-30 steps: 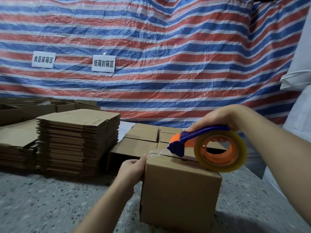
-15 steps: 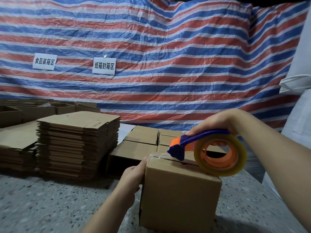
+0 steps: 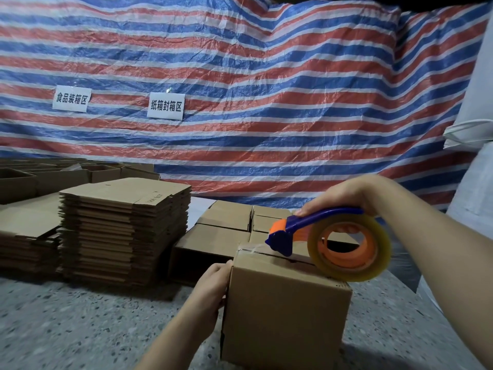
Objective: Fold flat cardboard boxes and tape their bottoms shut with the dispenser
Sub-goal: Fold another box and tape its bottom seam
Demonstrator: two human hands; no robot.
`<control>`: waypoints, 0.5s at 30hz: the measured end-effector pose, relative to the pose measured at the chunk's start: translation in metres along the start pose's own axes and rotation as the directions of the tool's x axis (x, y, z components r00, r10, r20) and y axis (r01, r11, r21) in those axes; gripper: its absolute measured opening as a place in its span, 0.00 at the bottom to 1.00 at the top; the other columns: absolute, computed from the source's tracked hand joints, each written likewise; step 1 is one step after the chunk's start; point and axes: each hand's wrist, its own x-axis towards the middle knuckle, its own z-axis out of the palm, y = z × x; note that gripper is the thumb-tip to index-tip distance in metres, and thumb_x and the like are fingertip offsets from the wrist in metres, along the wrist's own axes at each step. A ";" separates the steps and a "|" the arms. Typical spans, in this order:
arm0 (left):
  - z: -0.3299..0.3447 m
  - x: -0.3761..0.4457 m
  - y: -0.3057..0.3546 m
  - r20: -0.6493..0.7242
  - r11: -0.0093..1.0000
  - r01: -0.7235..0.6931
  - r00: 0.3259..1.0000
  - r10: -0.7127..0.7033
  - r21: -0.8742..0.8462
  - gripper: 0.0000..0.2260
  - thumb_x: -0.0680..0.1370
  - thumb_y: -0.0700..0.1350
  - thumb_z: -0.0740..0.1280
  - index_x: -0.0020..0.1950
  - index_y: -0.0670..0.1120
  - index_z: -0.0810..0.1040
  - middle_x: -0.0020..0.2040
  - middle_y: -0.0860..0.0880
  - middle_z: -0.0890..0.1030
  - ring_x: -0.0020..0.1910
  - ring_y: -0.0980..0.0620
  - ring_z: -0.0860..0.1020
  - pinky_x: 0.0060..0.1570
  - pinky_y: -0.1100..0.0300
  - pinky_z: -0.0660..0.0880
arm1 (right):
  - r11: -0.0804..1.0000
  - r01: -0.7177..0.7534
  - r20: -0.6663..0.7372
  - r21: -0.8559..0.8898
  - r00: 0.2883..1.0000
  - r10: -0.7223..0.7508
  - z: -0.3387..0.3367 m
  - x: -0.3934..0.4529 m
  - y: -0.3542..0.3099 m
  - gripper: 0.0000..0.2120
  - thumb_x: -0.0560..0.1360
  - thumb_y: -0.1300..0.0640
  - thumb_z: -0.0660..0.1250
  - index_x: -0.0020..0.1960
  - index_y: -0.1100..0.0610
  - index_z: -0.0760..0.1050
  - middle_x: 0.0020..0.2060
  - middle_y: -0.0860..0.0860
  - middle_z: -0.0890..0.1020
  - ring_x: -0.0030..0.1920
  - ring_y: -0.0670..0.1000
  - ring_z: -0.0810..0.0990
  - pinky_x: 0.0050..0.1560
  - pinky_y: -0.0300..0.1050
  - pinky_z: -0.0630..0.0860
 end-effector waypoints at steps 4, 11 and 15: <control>0.002 -0.014 0.025 -0.205 0.987 -0.162 0.965 0.162 0.016 0.09 0.83 0.48 0.59 0.54 0.48 0.77 0.50 0.48 0.81 0.45 0.51 0.78 0.40 0.59 0.76 | 1.000 0.003 0.002 -0.014 1.000 -0.003 -0.001 0.000 0.000 0.25 0.71 0.36 0.72 0.56 0.57 0.81 0.38 0.51 0.84 0.30 0.45 0.79 0.30 0.37 0.75; 0.017 -0.049 0.049 0.067 0.722 -0.368 0.910 0.409 0.586 0.30 0.76 0.69 0.59 0.74 0.56 0.68 0.69 0.57 0.75 0.63 0.59 0.73 0.58 0.64 0.69 | 1.000 0.006 -0.015 -0.017 1.000 -0.006 -0.001 0.001 -0.001 0.24 0.71 0.36 0.72 0.54 0.56 0.81 0.38 0.51 0.85 0.30 0.45 0.80 0.31 0.36 0.76; 0.015 -0.055 0.046 0.173 0.525 -0.411 0.880 0.443 0.745 0.39 0.72 0.72 0.63 0.78 0.56 0.60 0.73 0.55 0.69 0.69 0.57 0.68 0.64 0.64 0.65 | 1.000 0.023 -0.005 0.002 1.000 -0.023 0.001 -0.001 -0.002 0.16 0.71 0.37 0.73 0.47 0.49 0.82 0.38 0.52 0.84 0.30 0.46 0.79 0.31 0.37 0.76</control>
